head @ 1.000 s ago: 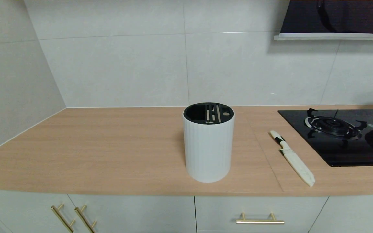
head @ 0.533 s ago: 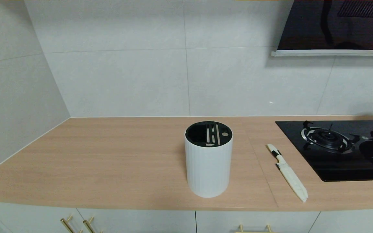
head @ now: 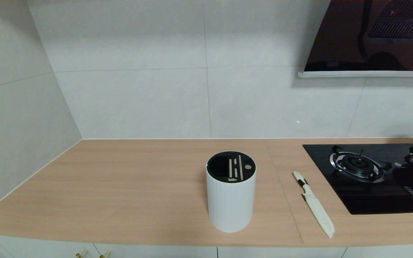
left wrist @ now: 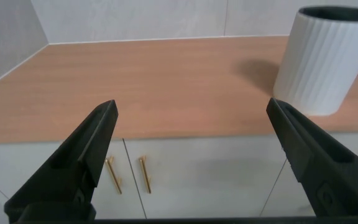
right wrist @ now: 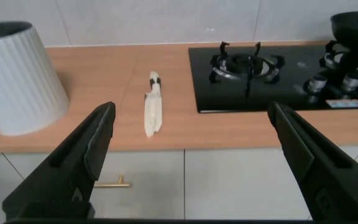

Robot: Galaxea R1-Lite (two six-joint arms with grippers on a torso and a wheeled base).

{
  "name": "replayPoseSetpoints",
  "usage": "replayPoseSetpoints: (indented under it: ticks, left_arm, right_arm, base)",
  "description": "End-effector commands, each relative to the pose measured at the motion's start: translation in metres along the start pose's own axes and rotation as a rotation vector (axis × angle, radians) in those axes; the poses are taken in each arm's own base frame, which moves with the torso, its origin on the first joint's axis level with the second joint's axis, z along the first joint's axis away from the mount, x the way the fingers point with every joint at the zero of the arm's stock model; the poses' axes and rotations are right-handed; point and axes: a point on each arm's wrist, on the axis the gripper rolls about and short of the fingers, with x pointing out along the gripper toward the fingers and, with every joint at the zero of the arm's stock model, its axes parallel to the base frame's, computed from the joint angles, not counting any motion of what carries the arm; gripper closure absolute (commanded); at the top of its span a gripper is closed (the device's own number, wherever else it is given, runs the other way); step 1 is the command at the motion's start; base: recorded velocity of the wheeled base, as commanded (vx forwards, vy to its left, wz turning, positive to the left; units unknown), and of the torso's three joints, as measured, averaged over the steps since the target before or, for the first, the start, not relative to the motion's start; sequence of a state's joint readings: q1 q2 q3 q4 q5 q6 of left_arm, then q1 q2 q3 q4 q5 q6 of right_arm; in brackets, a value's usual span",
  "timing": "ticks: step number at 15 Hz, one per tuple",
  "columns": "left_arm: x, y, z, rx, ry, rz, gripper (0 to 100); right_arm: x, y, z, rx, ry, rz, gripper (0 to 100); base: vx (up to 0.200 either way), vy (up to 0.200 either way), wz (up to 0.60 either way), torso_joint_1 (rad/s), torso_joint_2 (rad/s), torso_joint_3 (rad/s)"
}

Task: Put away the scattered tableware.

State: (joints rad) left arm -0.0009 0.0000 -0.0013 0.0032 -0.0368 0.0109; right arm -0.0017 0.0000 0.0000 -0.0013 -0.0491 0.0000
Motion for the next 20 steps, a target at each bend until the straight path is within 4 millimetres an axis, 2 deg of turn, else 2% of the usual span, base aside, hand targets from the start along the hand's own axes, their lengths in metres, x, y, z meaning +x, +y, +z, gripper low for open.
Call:
replayPoseSetpoints:
  ticks: [1,12,14,16,17,18,20]
  left_arm:
    - [0.000,0.000,0.000,0.000,0.000,0.001,0]
    - [0.000,0.000,0.000,0.001,0.000,-0.001,0]
    - [0.000,0.000,0.000,0.001,0.000,0.001,0]
    - [0.000,0.000,0.000,0.001,0.000,0.001,0]
    - [0.000,0.000,0.000,0.001,0.000,0.001,0]
    - [0.000,0.000,0.000,0.001,0.000,-0.001,0]
    - [0.000,0.000,0.000,0.001,0.000,-0.001,0]
  right_arm:
    - [0.000,0.000,0.000,0.000,0.000,0.000,0]
    - [-0.001,0.000,0.003,-0.004,-0.013,0.000,0]
    - [-0.009,0.000,0.037,0.029,-0.101,0.052,0]
    - [0.005,0.002,0.051,0.023,0.032,0.109,0]
    - [0.007,0.002,0.053,0.020,0.045,0.116,0]
    - [0.032,0.006,0.077,0.013,0.170,0.212,0]
    - [0.064,0.010,0.096,0.021,0.288,0.261,0]
  base:
    - [0.000,0.000,0.00,0.178,-0.38,-0.203]
    - [0.000,0.000,0.00,0.026,-0.05,-0.026]
    - [0.000,0.000,0.00,0.000,0.00,0.000]
    - [0.000,0.000,0.00,0.000,0.00,0.000]
    - [0.000,0.000,0.00,0.000,0.00,0.000]
    - [0.000,0.000,0.00,0.000,0.00,0.000]
    - [0.000,0.000,0.00,0.000,0.00,0.000]
